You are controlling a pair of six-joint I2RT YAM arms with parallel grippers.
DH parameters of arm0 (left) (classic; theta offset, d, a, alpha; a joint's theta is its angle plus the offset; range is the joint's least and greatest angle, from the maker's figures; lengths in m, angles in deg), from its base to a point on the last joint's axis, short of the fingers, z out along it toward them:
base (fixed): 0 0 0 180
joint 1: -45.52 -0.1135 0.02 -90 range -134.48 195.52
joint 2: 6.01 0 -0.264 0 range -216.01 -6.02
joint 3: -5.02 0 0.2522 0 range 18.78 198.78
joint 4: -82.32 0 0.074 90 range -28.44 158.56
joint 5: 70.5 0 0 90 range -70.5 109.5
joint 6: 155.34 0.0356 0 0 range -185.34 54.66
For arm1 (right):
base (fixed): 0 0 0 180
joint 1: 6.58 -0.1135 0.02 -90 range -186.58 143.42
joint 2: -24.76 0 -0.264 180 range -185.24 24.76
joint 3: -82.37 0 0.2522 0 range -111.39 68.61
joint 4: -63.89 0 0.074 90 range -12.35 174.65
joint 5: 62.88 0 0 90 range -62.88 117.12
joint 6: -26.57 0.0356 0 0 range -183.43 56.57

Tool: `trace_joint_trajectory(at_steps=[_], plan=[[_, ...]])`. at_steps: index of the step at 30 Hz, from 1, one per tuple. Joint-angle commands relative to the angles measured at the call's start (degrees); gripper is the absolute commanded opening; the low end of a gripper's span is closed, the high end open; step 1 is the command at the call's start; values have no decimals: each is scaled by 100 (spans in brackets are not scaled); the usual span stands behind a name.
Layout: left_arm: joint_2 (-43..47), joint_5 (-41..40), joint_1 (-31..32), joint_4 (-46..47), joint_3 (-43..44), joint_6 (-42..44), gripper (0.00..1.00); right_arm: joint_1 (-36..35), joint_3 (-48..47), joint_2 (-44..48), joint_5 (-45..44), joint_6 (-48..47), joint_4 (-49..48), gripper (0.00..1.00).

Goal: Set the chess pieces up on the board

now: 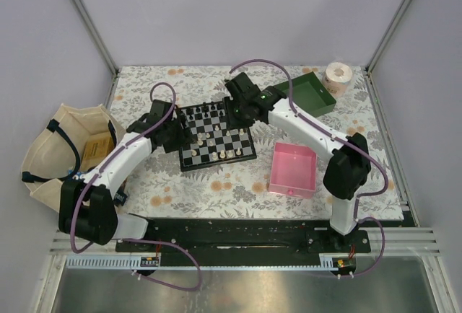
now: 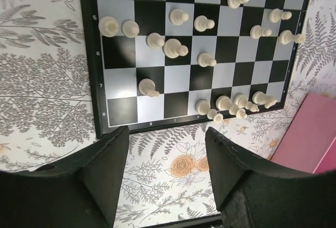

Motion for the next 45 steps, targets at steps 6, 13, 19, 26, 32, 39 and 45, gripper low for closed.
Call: trace_joint_trajectory(at_steps=[6, 13, 19, 26, 32, 39, 45], plan=[[-992, -155, 290, -87, 575, -900, 64, 327, 466, 666, 68, -109, -376, 41], [-1283, -383, 343, -122, 690, -1006, 62, 441, 783, 824, 103, -224, -455, 41], [-1406, -630, 361, -149, 742, -945, 51, 520, 827, 851, 173, -215, -473, 41], [-1546, -621, 378, -192, 830, -883, 50, 564, 862, 886, 209, -224, -482, 41], [-1590, -594, 387, -193, 813, -866, 49, 573, 871, 868, 200, -215, -490, 41], [-1643, -638, 387, -236, 831, -822, 46, 582, 889, 868, 217, -215, -490, 41], [-1784, -594, 396, -245, 874, -804, 39, 582, 889, 851, 209, -215, -499, 41]])
